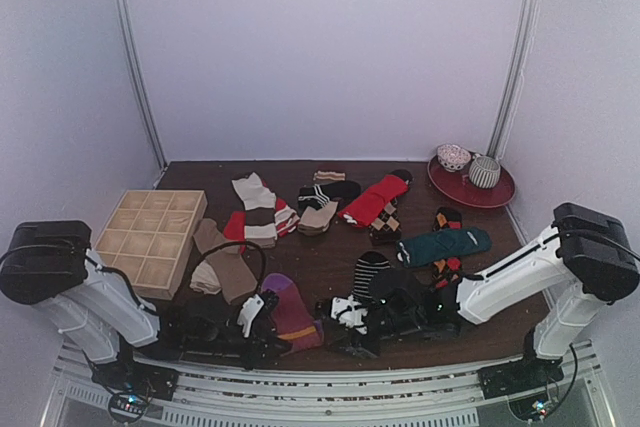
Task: Roll the socks
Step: Roll a pair of socks at the center of the board.
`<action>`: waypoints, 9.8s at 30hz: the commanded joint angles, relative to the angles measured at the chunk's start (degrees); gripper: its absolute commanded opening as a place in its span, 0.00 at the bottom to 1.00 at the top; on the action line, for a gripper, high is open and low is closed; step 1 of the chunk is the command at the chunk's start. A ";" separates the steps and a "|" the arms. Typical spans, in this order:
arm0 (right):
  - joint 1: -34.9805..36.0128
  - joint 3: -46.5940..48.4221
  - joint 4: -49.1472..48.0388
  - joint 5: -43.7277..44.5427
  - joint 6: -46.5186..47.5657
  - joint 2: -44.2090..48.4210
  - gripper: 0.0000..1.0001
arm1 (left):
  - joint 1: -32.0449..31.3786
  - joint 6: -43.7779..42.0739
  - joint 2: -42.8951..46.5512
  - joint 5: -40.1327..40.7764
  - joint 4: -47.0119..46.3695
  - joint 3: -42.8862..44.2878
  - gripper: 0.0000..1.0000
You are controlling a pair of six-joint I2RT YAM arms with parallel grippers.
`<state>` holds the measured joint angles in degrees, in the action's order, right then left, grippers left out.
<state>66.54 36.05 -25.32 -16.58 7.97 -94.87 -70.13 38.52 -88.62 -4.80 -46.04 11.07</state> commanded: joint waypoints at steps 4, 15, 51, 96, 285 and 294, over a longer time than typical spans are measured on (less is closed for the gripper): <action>7.26 -1.40 -14.10 13.64 19.71 -0.06 0.55 | -0.17 4.91 -5.41 -5.77 10.31 -3.26 0.00; 7.37 7.69 1.07 5.24 24.09 -7.49 0.56 | -0.18 5.27 -8.76 -7.51 6.50 -3.62 0.00; -1.62 34.06 49.13 -22.04 -5.00 -27.05 0.13 | -7.17 -23.28 22.67 14.16 10.42 -3.73 0.80; -4.07 28.91 34.90 -20.86 -9.27 -23.77 0.30 | -7.82 -9.12 -2.09 4.74 13.33 4.98 0.00; 2.30 20.40 6.99 -12.06 23.52 -19.21 0.36 | -5.02 13.86 -4.58 5.04 1.80 -10.75 0.00; 2.53 20.75 13.94 -14.34 12.45 -17.49 0.18 | -4.49 11.72 -4.57 5.49 1.57 -9.82 0.20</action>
<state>68.05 57.56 -18.61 -27.99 27.77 -113.38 -74.65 52.31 -91.42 3.53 -61.54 2.37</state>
